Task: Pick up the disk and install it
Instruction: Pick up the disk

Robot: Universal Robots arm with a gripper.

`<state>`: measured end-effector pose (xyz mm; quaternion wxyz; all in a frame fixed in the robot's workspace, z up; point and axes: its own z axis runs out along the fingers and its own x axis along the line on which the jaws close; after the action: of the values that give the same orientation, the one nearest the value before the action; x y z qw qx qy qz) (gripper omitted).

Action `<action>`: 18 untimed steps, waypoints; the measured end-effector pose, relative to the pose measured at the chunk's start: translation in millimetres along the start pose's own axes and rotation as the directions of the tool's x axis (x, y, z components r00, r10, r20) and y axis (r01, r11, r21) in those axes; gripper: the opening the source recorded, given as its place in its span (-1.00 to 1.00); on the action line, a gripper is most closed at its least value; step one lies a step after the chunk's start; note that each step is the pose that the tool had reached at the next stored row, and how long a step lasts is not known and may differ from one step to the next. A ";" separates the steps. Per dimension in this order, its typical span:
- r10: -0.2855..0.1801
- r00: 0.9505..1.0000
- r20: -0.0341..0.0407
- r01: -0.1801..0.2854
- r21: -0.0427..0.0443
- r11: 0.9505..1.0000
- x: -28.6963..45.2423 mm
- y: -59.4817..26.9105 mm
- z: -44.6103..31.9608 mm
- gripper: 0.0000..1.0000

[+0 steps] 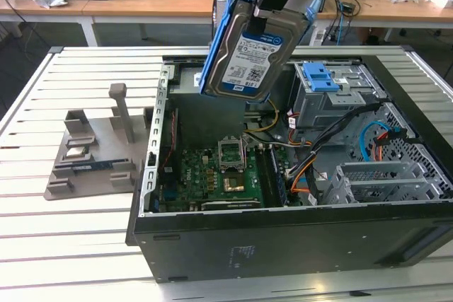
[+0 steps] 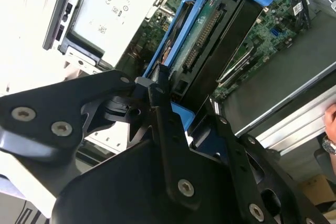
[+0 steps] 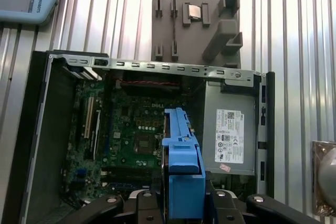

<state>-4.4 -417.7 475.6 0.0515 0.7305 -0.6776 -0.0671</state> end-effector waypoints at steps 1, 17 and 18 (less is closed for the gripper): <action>0.000 1.000 0.000 0.000 0.000 1.000 1.6 -0.4 -0.1 -0.26; 0.000 1.000 0.000 0.000 -0.001 1.000 48.8 -6.9 -0.9 -0.26; 0.000 1.000 0.000 0.000 -0.001 1.000 51.0 -7.0 -0.9 -0.26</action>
<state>6.4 -467.9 473.9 0.0520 0.7305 -0.6776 -0.0676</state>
